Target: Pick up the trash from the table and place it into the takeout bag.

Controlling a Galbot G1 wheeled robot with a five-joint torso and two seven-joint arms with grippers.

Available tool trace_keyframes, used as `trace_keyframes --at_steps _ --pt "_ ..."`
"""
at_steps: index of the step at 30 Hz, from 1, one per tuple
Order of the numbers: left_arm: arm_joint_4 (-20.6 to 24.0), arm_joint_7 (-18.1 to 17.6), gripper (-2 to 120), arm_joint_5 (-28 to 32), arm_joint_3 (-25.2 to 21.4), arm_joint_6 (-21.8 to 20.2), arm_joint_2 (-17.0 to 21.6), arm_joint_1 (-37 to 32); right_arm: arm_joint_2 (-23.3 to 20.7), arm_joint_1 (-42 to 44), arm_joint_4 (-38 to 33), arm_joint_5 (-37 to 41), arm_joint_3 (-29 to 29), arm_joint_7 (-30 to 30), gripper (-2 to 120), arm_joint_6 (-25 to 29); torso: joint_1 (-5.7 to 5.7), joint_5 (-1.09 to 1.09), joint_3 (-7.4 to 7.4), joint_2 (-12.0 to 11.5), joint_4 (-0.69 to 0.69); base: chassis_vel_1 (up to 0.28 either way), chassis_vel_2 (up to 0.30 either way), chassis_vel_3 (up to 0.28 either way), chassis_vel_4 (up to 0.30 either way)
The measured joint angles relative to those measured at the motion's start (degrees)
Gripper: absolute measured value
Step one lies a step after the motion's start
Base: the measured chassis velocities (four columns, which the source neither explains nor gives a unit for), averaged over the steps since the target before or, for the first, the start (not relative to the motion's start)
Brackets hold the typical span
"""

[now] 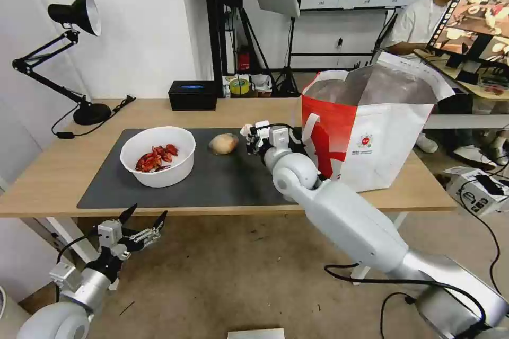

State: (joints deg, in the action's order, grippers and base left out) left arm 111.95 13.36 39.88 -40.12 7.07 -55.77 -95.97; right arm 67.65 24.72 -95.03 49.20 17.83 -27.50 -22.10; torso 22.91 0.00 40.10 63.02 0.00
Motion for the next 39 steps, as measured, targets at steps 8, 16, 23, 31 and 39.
trace_keyframes --at_steps 8,16,23,31,39 --pt "0.4 0.0 100 -0.2 -0.1 0.0 -0.3 -0.1 -4.9 4.0 -7.9 -7.9 -5.6 4.4 0 8.6 0.0 0.01 0.0 0.0 -0.01 0.0 0.0 0.0 0.0" --pt "0.6 -0.1 100 -0.3 0.5 0.0 -0.2 0.4 -8.5 3.7 -12.1 -9.0 -10.4 4.7 0 16.4 0.0 0.01 0.0 0.0 0.0 0.0 0.0 0.0 0.0" --pt "0.7 -0.1 100 -0.4 1.5 0.0 -0.2 1.0 -11.9 4.2 -13.9 -8.0 -13.8 3.7 0 17.1 0.0 0.01 0.0 0.0 -0.01 0.0 0.0 0.0 0.0" --pt "0.4 -0.2 100 -0.7 2.8 -0.1 -0.1 2.0 -15.8 5.3 -12.7 -7.5 -17.7 1.5 0 17.0 0.01 0.01 0.01 0.0 0.0 0.0 0.0 0.0 0.0" --pt "0.2 -0.2 100 -1.0 4.3 -0.1 -0.3 3.1 -18.3 6.4 -11.2 -7.4 -20.9 0.2 0 16.5 0.01 0.01 0.01 0.0 0.0 0.0 0.0 0.0 0.0"
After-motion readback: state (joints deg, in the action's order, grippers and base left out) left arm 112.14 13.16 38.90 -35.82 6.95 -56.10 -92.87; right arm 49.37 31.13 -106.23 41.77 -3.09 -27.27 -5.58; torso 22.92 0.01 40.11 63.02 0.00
